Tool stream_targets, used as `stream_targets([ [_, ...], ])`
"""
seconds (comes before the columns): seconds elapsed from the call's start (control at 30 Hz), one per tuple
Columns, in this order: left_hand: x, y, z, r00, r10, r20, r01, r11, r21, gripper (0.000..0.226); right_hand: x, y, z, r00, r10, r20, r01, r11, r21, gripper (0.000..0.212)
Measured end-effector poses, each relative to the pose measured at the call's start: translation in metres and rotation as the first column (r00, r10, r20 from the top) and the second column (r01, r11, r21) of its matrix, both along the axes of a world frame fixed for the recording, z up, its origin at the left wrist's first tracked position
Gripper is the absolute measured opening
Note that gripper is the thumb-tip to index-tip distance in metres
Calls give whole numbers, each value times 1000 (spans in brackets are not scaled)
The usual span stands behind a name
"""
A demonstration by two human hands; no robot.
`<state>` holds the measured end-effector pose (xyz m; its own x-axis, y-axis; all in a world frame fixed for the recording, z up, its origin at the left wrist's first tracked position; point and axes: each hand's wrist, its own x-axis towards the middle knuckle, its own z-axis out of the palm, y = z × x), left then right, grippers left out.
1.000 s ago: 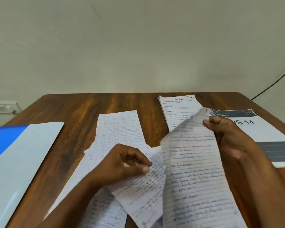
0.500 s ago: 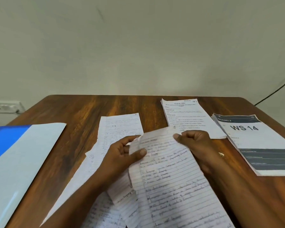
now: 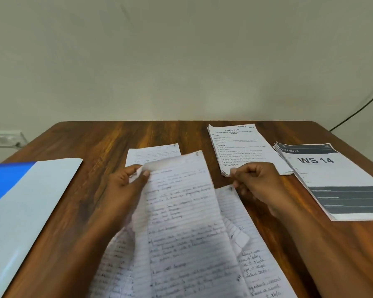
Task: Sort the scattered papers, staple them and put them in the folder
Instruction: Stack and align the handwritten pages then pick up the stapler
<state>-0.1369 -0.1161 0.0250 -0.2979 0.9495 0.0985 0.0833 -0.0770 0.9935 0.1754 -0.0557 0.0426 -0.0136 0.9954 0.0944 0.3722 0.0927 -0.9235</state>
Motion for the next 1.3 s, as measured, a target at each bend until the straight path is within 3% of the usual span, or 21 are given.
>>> stream_targets([
  [0.1, -21, 7, 0, 995, 96, -17, -97, 994, -53, 19, 18, 4, -1, 942, -91, 323, 83, 996, 38, 8],
  [0.17, -26, 8, 2, 992, 126, -25, -127, 987, -94, 17, 21, 1, 3, 885, -60, 463, 65, 998, 5, 15],
  [0.33, -32, 9, 2, 992, 120, -49, -125, 984, -129, 13, 15, 1, 1, 884, 2, 468, 26, 998, -54, 34],
  [0.57, -41, 11, 0, 993, 115, -24, -118, 983, -142, 14, -1, -1, -10, 883, 59, 466, -39, 998, -52, 36],
  [0.63, -50, 13, 1, 994, 111, 22, -106, 977, -185, 14, 4, 3, -12, 840, -29, 541, 15, 999, 30, 35],
  [0.77, -62, 13, 1, 995, 86, 57, -70, 967, -244, 14, 22, 8, -12, 672, -251, 697, 114, 965, 238, 37],
  [0.87, -63, 14, -2, 994, 89, 68, -68, 963, -260, 14, 9, 2, -8, 741, -255, 622, 98, 956, 275, 43],
  [0.97, -64, 17, -4, 993, 98, 62, -80, 964, -252, 13, -19, -10, -7, 901, 63, 430, -47, 998, -49, 46],
  [1.03, -62, 18, -4, 996, 83, 43, -70, 967, -246, 14, -33, -17, -13, 925, 191, 328, -139, 975, -175, 52],
  [1.17, -55, 21, -7, 991, 94, 100, -62, 957, -284, 20, -49, -26, -24, 942, 238, 238, -209, 968, -139, 47],
  [1.3, -47, 22, -5, 982, 80, 170, -28, 958, -286, 21, -53, -27, -25, 932, 258, 256, -245, 966, -80, 46],
])
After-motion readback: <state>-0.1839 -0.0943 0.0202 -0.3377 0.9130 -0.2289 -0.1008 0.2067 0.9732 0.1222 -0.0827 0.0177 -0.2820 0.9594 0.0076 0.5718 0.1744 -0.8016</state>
